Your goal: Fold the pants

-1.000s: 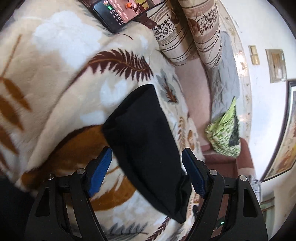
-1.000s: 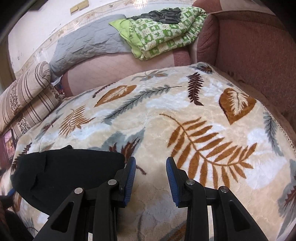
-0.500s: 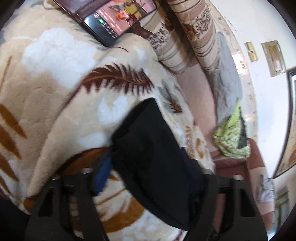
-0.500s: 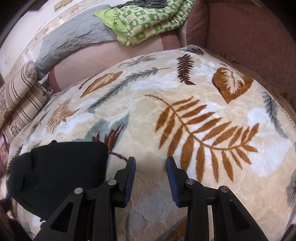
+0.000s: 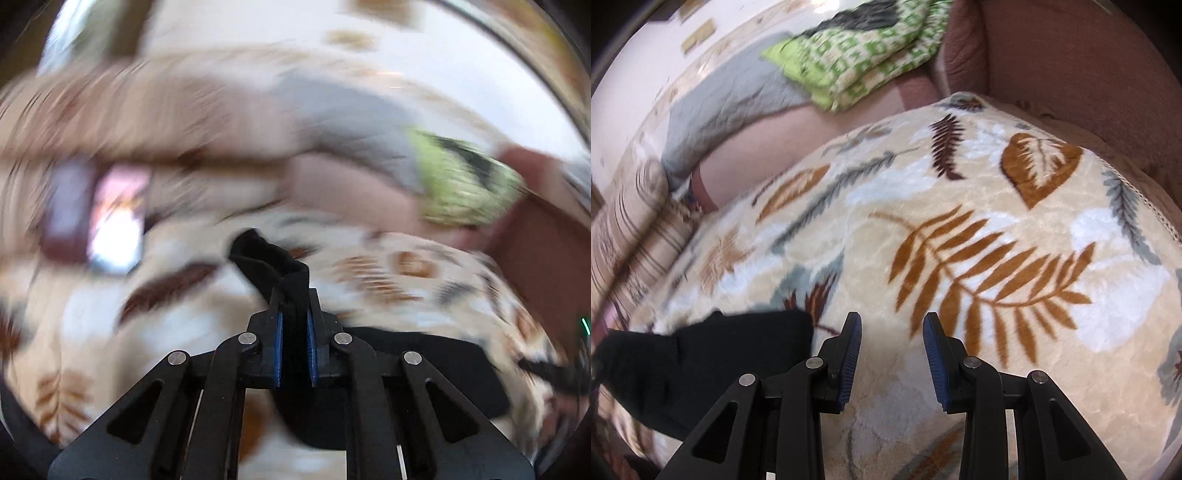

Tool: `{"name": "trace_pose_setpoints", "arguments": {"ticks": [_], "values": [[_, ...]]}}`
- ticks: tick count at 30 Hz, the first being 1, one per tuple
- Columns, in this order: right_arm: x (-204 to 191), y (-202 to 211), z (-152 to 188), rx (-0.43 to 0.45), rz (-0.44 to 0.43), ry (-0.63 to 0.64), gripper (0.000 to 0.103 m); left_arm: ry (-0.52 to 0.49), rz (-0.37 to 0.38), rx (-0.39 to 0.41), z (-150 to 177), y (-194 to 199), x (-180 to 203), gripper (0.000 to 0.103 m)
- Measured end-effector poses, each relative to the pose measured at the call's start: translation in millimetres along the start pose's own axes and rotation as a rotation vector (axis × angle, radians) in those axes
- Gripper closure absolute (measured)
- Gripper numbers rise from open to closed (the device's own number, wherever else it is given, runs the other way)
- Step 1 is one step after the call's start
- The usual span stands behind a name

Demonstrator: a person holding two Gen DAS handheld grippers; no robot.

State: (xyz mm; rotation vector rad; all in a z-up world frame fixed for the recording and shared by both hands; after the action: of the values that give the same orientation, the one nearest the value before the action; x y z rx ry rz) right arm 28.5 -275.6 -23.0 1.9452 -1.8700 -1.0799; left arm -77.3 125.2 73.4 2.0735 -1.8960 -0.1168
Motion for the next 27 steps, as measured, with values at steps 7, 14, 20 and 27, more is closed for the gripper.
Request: {"name": "trace_pose_setpoints", "arguments": {"ticks": [7, 14, 20, 27], "values": [[18, 9, -6, -0.019, -0.059, -0.127, 0.070, -0.237, 0.232, -0.001, 15, 0, 140, 0.094], [26, 25, -5, -0.019, -0.102, -0.092, 0.070, -0.309, 0.230, -0.132, 53, -39, 202, 0.094], [45, 28, -4, -0.025, -0.082, -0.115, 0.070, -0.324, 0.282, -0.178, 81, -46, 221, 0.094], [40, 23, -5, -0.036, -0.084, -0.117, 0.070, -0.282, 0.333, -0.210, 82, -52, 229, 0.094]]}}
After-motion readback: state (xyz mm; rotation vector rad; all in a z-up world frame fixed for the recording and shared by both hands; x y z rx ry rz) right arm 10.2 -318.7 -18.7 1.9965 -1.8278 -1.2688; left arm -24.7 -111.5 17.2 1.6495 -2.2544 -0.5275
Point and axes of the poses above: each gripper's, at about its wrist camera, not at the fingertips, and y roughly against the way its jaws point, x to its right, z to its underside, the point moved 1 cm from there along -y, roughly the way its jaws point, and after that the axes turned 7 degrees about x, right-handed, at the moved point
